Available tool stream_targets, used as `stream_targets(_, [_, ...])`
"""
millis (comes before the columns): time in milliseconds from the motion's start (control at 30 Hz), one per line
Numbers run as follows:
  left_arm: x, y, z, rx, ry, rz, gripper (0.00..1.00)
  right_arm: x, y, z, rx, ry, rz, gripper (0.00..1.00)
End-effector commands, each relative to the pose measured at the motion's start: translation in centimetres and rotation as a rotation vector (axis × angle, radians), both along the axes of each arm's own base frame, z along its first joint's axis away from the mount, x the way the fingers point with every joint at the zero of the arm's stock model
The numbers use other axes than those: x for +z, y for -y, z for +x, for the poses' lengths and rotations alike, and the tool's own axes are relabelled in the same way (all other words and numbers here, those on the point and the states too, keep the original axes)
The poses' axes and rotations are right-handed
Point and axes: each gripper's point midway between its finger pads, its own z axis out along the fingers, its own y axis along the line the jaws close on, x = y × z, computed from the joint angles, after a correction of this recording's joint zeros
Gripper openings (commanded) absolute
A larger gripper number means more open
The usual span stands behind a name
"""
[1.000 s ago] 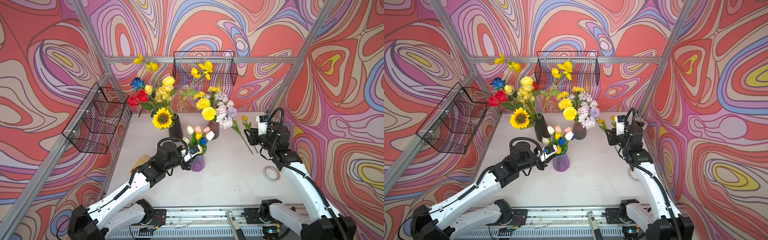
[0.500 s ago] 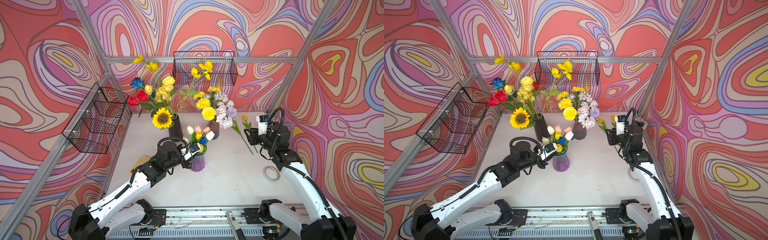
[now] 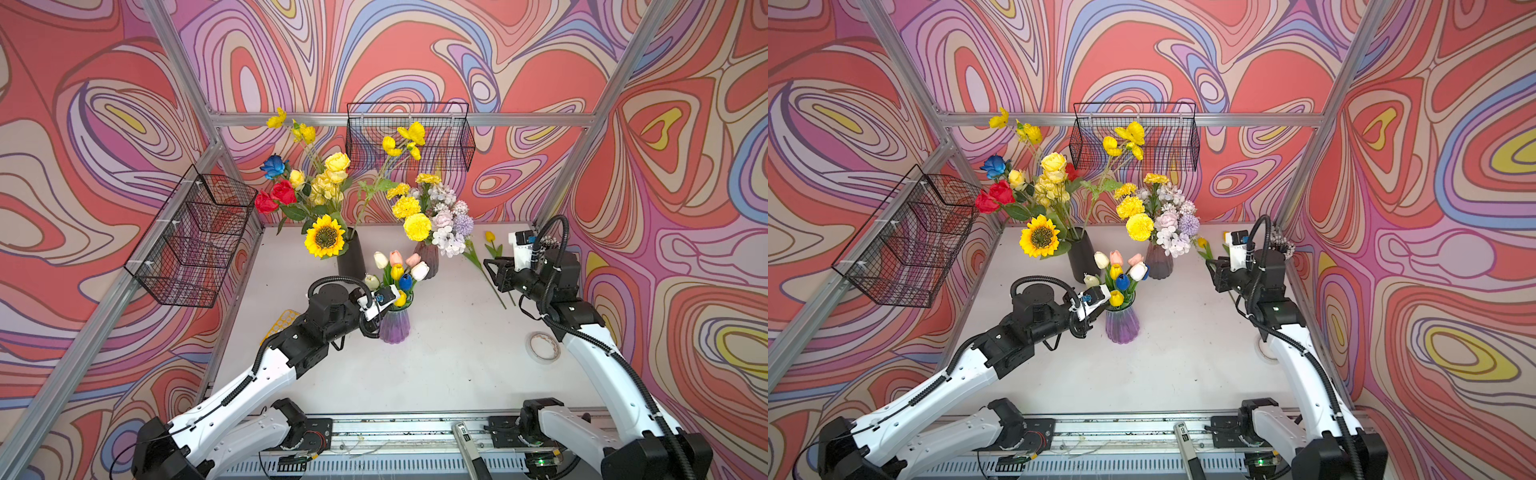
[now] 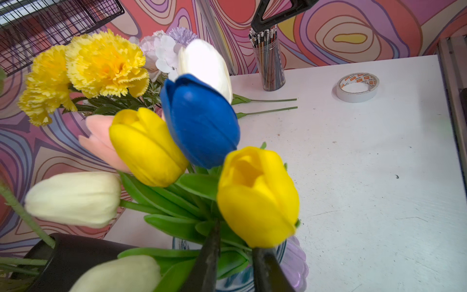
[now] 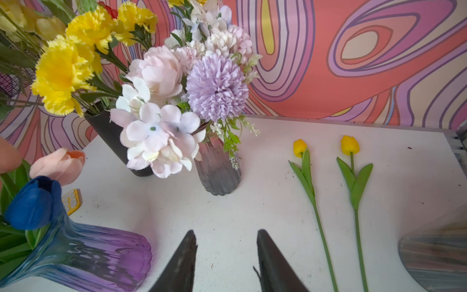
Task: Pick out yellow flowers from the vase
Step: Pick up the flower from the vase.
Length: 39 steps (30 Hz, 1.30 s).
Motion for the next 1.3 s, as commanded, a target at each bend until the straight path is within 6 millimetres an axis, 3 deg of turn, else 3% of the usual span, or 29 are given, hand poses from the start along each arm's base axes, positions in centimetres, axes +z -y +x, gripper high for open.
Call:
stream_targets(0, [0.8,-0.3,-0.3,0.007,0.011,-0.010,0.25,0.7,-0.4,0.1,0.031,0.027,0.004,0.41])
stream_targets(400, [-1.0,1.5,-0.8,-0.093,-0.049,0.010,0.23,0.5,-0.1,-0.2,0.018,0.024,-0.005,0.40])
stream_targets(967, [-0.6,2.1,0.8,-0.047,-0.029,-0.056,0.24,0.6,0.0,-0.2,0.008,0.030,0.001,0.40])
stream_targets(1267, [-1.0,2.2,0.9,-0.036,-0.053,-0.081,0.16,0.4,0.0,-0.2,0.007,0.030,-0.002,0.40])
